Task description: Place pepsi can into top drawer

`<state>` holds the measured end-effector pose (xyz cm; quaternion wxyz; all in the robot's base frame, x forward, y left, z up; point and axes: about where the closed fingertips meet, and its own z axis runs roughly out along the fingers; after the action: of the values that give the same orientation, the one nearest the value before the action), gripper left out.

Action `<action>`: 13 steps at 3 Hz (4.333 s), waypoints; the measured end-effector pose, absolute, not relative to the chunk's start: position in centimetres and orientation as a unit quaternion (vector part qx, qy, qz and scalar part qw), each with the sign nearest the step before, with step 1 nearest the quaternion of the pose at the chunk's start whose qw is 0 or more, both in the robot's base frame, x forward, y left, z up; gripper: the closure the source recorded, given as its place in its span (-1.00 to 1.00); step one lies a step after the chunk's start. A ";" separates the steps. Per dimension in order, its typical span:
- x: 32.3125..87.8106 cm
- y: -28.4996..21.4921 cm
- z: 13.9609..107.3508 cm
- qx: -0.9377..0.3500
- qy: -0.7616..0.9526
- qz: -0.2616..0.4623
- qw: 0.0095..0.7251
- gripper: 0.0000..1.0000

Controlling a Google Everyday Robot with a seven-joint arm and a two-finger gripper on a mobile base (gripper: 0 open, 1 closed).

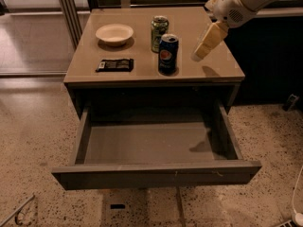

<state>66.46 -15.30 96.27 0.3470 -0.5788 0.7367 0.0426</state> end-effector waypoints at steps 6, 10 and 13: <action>71.9 -6.3 89.1 -0.578 0.732 0.159 0.324 -1.00; 73.3 -7.0 88.1 -0.568 0.744 0.151 0.319 0.31; 65.8 -6.2 92.3 -0.649 0.668 0.192 0.309 1.00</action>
Offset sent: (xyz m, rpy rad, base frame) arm 0.0524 0.0852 -0.0263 0.1753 0.0749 0.1055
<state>65.83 -6.24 92.28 0.3093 -0.6492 0.6678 0.1923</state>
